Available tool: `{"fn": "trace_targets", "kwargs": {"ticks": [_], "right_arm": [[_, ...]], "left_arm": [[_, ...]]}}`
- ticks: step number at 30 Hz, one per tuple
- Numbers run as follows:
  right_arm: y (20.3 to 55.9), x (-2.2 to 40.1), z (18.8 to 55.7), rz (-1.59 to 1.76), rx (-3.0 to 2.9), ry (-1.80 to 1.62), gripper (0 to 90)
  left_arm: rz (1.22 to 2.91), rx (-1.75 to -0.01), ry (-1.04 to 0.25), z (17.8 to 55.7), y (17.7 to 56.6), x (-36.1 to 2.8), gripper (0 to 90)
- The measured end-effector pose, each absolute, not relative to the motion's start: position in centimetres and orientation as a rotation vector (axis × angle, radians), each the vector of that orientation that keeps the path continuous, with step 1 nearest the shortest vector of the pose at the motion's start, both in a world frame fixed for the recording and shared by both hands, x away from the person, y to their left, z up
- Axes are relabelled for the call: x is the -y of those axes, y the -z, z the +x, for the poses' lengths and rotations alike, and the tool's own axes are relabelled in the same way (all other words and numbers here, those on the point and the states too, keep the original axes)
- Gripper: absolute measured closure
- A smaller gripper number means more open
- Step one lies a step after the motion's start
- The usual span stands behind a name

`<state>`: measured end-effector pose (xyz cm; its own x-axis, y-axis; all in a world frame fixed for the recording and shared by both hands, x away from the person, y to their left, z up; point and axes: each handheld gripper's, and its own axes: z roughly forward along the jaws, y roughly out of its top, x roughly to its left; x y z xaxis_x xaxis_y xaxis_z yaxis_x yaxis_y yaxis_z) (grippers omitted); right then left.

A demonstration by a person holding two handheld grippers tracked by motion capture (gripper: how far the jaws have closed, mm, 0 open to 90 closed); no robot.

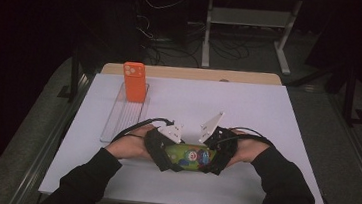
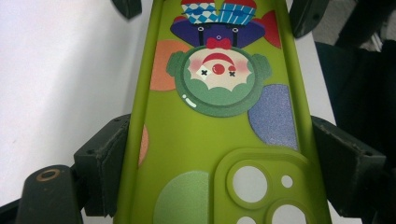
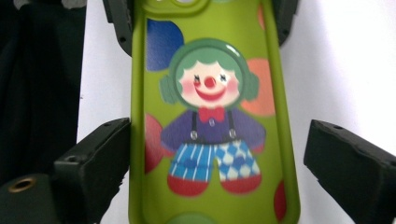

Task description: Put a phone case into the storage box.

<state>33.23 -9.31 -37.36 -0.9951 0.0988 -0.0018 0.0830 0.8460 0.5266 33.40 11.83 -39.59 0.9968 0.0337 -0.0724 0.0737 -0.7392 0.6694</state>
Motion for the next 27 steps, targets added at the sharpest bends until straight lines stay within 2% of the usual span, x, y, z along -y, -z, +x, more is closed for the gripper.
{"fn": "trace_targets", "kwargs": {"ticks": [8, 19, 27], "right_arm": [[37.1, 12.1, 33.6, 0.367, -2.873, -1.030, 3.3], [38.8, 14.5, 32.8, 0.827, -2.678, -1.223, 0.9], [39.9, 15.3, 32.7, 1.057, -2.485, -1.213, 0.9]], "left_arm": [[2.396, -0.207, -0.010, 33.7, 39.6, -12.3, 15.3], [2.385, -0.433, -0.129, 34.3, 39.5, -12.3, 15.4], [2.326, -0.596, -0.181, 34.5, 39.1, -12.2, 15.4]]}}
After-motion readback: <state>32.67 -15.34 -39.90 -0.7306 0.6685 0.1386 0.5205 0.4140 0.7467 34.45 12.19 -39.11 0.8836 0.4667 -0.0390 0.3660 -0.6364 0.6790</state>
